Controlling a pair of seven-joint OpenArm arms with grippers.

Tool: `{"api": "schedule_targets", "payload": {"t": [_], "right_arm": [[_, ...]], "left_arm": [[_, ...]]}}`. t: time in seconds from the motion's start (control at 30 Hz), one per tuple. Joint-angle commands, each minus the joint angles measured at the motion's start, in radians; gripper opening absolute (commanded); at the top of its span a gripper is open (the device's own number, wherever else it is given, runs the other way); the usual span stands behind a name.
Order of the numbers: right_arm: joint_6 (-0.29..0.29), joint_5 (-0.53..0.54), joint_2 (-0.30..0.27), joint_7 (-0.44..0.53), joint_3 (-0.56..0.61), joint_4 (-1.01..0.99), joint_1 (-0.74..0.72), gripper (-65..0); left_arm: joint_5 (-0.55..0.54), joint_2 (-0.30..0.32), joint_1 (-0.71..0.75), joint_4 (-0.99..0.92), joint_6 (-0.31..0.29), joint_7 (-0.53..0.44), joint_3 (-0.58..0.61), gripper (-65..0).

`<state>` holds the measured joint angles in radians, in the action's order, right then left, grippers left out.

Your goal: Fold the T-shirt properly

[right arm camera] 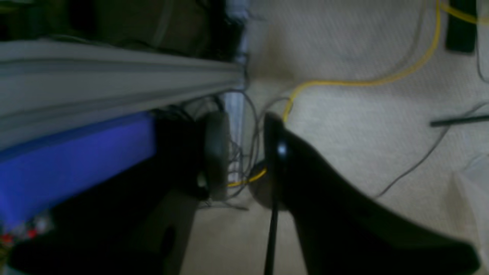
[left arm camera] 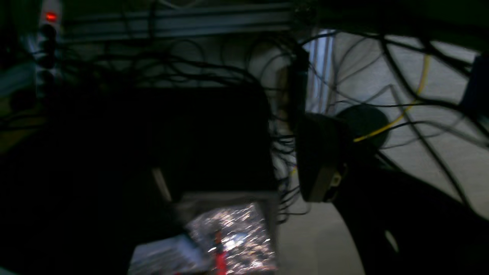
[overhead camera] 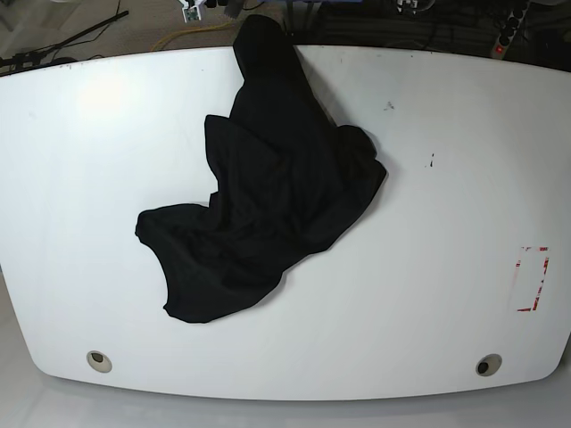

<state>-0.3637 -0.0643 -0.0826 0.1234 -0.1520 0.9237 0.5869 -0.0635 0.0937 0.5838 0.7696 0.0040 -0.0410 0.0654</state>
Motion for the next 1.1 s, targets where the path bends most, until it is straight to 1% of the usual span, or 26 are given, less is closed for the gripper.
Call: {"api": "schedule_targets", "payload": {"t": [0.0,0.1,0.37,0.47,0.57,0.67,0.73,0.8,0.93,1.03,1.07], "right_arm": [[-0.005,0.002,-0.009,-0.047,-0.004,0.160,0.120,-50.6],[-0.005,0.002,-0.007,-0.051,-0.001,0.289,0.210,-50.6],[-0.007,0.007,0.001,-0.051,-0.004,0.532,0.404,-50.6],[-0.008,0.083,-0.004,-0.051,-0.004,0.622,0.480,-50.6],[-0.008,0.183,-0.055,-0.067,-0.001,0.722,0.562,-50.6],[-0.008,0.274,-0.081,-0.090,-0.004,0.797,0.617,-50.6],[-0.005,0.326,-0.104,-0.092,-0.007,0.846,0.651,-50.6],[-0.002,0.367,-0.127,-0.092,-0.036,0.895,0.684,-50.6],[-0.005,0.444,-0.128,-0.092,-0.107,0.957,0.697,-50.6],[-0.008,0.485,-0.128,-0.092,-0.166,0.986,0.675,-50.6],[-0.008,0.496,-0.128,-0.092,-0.179,0.992,0.663,-50.6]], "left_arm": [[-0.002,0.027,0.120,0.150,0.009,-0.001,-0.005,-25.8],[-0.003,0.051,0.229,0.293,0.009,-0.001,-0.032,-25.8],[-0.003,0.056,0.463,0.614,0.009,-0.004,-0.124,-25.8],[-0.003,0.053,0.554,0.739,0.009,-0.004,-0.163,-25.8],[-0.003,0.051,0.652,0.879,0.009,-0.006,-0.198,-25.8],[-0.003,0.051,0.715,0.988,0.009,-0.006,-0.220,-25.8],[-0.003,0.054,0.725,1.069,0.009,-0.006,-0.241,-25.8],[-0.003,0.053,0.725,1.143,0.009,-0.006,-0.266,-25.8],[-0.003,0.056,0.725,1.218,0.009,-0.006,-0.290,-25.8],[-0.003,0.056,0.725,1.230,0.009,-0.007,-0.301,-25.8],[-0.003,0.056,0.704,1.230,0.009,-0.004,-0.302,-25.8]]}}
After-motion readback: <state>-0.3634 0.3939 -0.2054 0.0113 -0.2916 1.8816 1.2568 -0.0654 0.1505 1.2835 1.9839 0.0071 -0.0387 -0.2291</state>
